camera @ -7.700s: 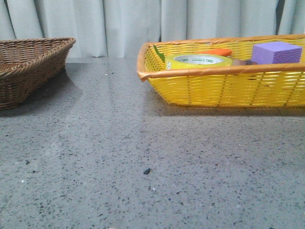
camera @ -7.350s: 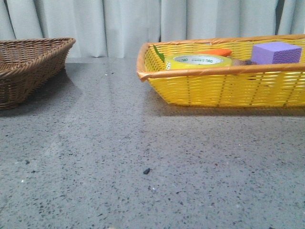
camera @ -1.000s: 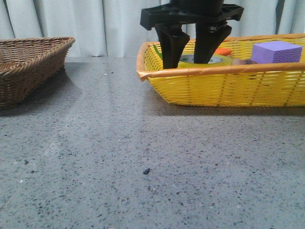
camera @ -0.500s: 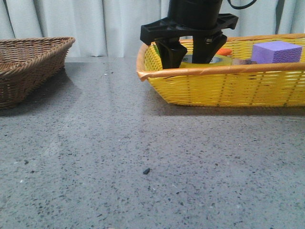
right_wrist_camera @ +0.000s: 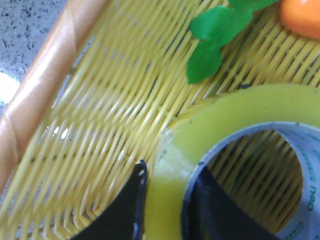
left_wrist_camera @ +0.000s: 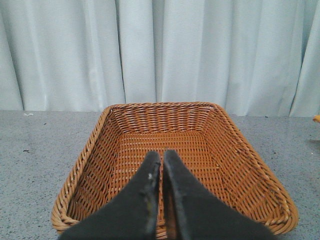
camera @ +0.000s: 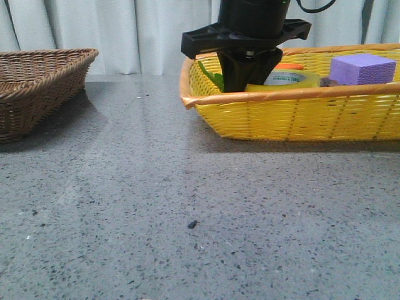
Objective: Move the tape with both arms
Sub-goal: 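Lower the right gripper into the yellow basket and grasp the clear tape roll, then lift the tape roll with the right gripper and carry it toward the brown basket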
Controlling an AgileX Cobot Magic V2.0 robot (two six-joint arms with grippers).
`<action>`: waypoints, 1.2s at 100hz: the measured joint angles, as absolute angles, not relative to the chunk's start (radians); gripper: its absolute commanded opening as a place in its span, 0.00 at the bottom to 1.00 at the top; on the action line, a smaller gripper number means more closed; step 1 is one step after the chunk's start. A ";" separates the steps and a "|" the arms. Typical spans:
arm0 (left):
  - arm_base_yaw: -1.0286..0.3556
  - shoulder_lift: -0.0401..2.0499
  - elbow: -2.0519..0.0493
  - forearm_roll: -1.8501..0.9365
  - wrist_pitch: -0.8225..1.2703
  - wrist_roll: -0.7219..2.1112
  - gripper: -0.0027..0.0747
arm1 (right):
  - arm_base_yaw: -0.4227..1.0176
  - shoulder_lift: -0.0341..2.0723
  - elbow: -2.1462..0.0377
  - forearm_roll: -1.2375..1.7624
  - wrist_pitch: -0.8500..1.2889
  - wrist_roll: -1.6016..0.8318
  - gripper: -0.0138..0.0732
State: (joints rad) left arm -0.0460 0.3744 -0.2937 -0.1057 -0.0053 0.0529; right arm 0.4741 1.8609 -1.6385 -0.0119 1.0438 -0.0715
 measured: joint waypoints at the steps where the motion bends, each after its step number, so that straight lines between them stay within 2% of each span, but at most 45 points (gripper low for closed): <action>1: -0.046 0.374 -0.294 -0.106 -0.005 0.053 0.01 | 0.474 1.861 -1.638 -0.012 1.044 -0.072 0.07; 23: -0.046 0.374 -0.294 -0.106 -0.005 0.053 0.01 | 0.474 1.863 -1.682 -0.012 1.094 -0.072 0.07; 54: -0.046 0.374 -0.294 -0.106 -0.005 0.053 0.01 | 0.499 1.863 -1.938 -0.014 1.234 -0.072 0.07; 77: -0.046 0.374 -0.294 -0.106 -0.005 0.053 0.01 | 0.638 1.863 -2.084 -0.007 1.260 -0.070 0.07; 102: -0.046 0.374 -0.294 -0.106 -0.005 0.053 0.01 | 0.800 1.880 -2.094 0.038 1.267 -0.070 0.07; 120: -0.046 0.374 -0.294 -0.106 -0.005 0.053 0.01 | 0.853 1.934 -2.094 0.037 1.267 -0.072 0.07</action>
